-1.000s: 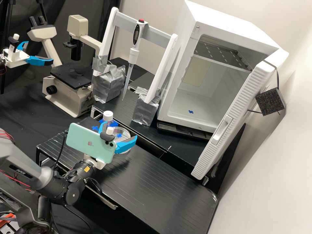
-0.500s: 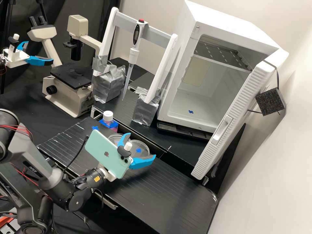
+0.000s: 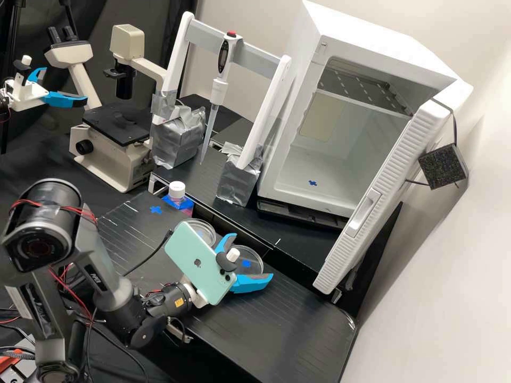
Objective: Open the lid
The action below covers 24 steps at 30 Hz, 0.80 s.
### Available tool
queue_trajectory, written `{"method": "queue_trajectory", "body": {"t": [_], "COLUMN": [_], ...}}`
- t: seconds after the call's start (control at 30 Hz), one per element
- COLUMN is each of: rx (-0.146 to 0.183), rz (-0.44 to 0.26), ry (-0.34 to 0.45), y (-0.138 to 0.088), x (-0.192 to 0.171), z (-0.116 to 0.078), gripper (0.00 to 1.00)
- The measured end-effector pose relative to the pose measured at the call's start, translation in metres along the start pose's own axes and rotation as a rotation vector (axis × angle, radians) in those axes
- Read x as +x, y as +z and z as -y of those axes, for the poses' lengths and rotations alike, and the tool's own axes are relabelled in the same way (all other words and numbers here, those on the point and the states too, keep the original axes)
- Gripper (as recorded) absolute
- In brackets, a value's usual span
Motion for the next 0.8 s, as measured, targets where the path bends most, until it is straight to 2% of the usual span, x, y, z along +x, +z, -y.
{"method": "queue_trajectory", "body": {"t": [0.2, 0.23, 0.8], "rx": [-0.018, -0.018, -0.036], "rz": [0.001, 0.000, -0.019], "ry": [0.003, 0.000, 0.007], "y": [0.0014, 0.0012, -0.0050], "x": [0.0040, 0.0045, -0.0008], "z": [0.0031, 0.0040, 0.0044], "gripper": [0.00, 1.00, 1.00]}}
